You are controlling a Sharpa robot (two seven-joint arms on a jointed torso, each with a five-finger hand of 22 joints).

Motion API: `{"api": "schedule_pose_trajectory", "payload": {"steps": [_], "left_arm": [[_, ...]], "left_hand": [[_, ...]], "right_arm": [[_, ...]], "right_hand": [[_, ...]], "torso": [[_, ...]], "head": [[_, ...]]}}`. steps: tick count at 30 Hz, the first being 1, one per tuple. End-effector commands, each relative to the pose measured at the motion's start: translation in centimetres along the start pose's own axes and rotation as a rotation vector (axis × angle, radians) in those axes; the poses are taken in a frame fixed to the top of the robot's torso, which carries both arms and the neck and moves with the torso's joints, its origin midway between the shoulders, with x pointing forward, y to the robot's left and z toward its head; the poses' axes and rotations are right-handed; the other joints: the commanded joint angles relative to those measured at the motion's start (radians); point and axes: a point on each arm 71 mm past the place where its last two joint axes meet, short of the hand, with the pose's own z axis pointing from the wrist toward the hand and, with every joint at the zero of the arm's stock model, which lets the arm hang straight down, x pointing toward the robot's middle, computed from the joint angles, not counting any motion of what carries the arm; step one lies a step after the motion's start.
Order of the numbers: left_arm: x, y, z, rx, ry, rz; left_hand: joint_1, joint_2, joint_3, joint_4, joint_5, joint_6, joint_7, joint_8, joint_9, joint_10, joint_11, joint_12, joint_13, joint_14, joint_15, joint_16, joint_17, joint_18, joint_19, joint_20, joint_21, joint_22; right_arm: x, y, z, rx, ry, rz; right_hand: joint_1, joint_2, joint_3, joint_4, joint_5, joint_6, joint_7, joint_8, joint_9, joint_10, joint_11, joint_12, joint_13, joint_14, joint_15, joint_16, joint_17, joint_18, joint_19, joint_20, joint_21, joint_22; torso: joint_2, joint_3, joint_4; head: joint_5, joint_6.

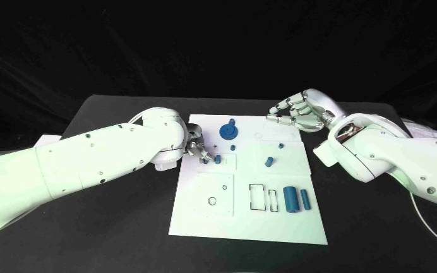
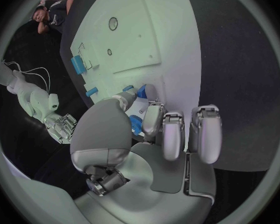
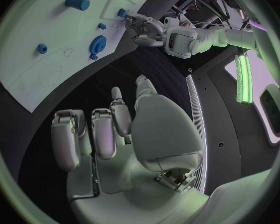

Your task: Assemble the parts on the task board

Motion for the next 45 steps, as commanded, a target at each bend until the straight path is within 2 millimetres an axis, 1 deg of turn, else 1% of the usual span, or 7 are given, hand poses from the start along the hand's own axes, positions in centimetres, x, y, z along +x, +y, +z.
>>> {"api": "schedule_pose_trajectory", "payload": {"steps": [1,11,21,23,29,35,45], "left_arm": [[0.7,0.3,0.2,-0.040,0.040,0.022],[0.6,0.6,0.3,-0.050,0.024,0.013],[0.4,1.0,0.1,-0.056,0.010,0.009],[0.4,1.2,0.1,-0.059,0.003,0.008],[0.3,1.6,-0.2,-0.065,-0.012,0.007],[0.0,1.6,-0.5,-0.058,-0.029,-0.007],[-0.3,1.8,-0.7,-0.035,-0.067,-0.070]], "left_hand": [[-0.007,0.004,-0.031,0.010,-0.006,0.007,0.000,0.008,0.001,0.005,-0.006,0.007,0.002,0.103,-0.008,0.003,0.263,-0.010,0.098,-0.007,0.006,0.253],[0.000,0.017,-0.099,0.038,-0.005,0.011,-0.002,0.014,0.002,0.006,-0.007,0.008,0.002,0.103,-0.009,0.003,0.263,-0.011,0.099,-0.009,0.008,0.254],[0.004,0.021,-0.129,0.048,-0.004,0.014,-0.005,0.019,0.003,0.010,-0.009,0.012,0.007,0.103,-0.010,0.003,0.263,-0.012,0.102,-0.010,0.013,0.258],[0.003,0.022,-0.133,0.049,-0.004,0.014,-0.005,0.019,0.003,0.010,-0.009,0.013,0.007,0.103,-0.010,0.003,0.263,-0.012,0.102,-0.010,0.014,0.258],[-0.005,0.028,-0.161,0.053,-0.003,0.017,-0.008,0.024,0.004,0.014,-0.012,0.017,0.011,0.103,-0.012,0.003,0.263,-0.014,0.104,-0.011,0.018,0.261],[-0.016,0.031,-0.195,0.055,-0.002,0.019,-0.009,0.026,0.004,0.016,-0.013,0.018,0.012,0.103,-0.014,0.003,0.263,-0.014,0.105,-0.012,0.020,0.262],[-0.082,0.062,-0.336,0.056,-0.002,0.016,-0.011,0.033,0.004,0.017,-0.014,0.019,0.012,0.103,-0.015,0.003,0.263,-0.014,0.105,-0.014,0.020,0.262]], "right_arm": [[0.1,0.1,0.0,-0.012,0.010,0.001],[0.1,0.1,0.0,-0.011,0.009,0.001],[0.0,0.0,0.0,-0.011,0.009,0.000],[0.0,0.0,0.0,-0.010,0.009,0.000],[0.0,0.0,0.0,-0.010,0.009,0.000],[0.1,-0.1,0.0,-0.010,0.009,0.000],[0.1,-0.2,0.0,-0.007,0.011,0.002]], "right_hand": [[0.000,0.008,-0.006,0.002,0.003,-0.009,0.000,-0.004,0.001,0.000,-0.006,-0.004,-0.016,0.060,-0.002,-0.006,0.045,0.019,0.004,-0.004,-0.003,0.145],[-0.002,0.009,-0.008,0.003,0.003,-0.009,0.000,-0.005,0.002,0.000,-0.006,-0.003,-0.015,0.060,-0.002,-0.006,0.045,0.019,0.003,-0.004,-0.004,0.144],[-0.002,0.009,-0.008,0.003,0.003,-0.009,0.000,-0.005,0.002,0.000,-0.006,-0.003,-0.015,0.060,-0.002,-0.006,0.045,0.019,0.003,-0.004,-0.004,0.144],[-0.002,0.009,-0.008,0.003,0.003,-0.009,0.000,-0.005,0.002,0.000,-0.006,-0.003,-0.015,0.060,-0.002,-0.006,0.045,0.019,0.003,-0.004,-0.004,0.144],[-0.003,0.009,-0.009,0.004,0.003,-0.010,0.000,-0.005,0.002,0.000,-0.006,-0.003,-0.015,0.060,-0.002,-0.007,0.043,0.019,0.003,-0.004,-0.005,0.143],[-0.003,0.009,-0.009,0.004,0.003,-0.010,0.000,-0.005,0.002,0.000,-0.006,-0.003,-0.015,0.060,-0.002,-0.007,0.043,0.019,0.003,-0.004,-0.005,0.143],[-0.003,0.009,-0.009,0.004,0.003,-0.010,0.000,-0.005,0.003,0.000,-0.006,-0.004,-0.016,0.060,-0.002,-0.007,0.044,0.019,0.002,-0.004,-0.005,0.142]], "torso": [[0.001,-0.0001,0.0002],[0.000,-0.0003,-0.0004],[0.001,-0.0005,-0.0005],[0.001,-0.0005,-0.0004],[0.000,-0.0006,-0.0010],[0.000,-0.0009,0.0004],[0.000,-0.0003,0.0004]], "head": [[0.001,0.000],[0.000,0.002],[-0.001,0.003],[-0.005,0.002],[-0.003,0.002],[-0.006,0.002],[-0.005,0.004]]}}
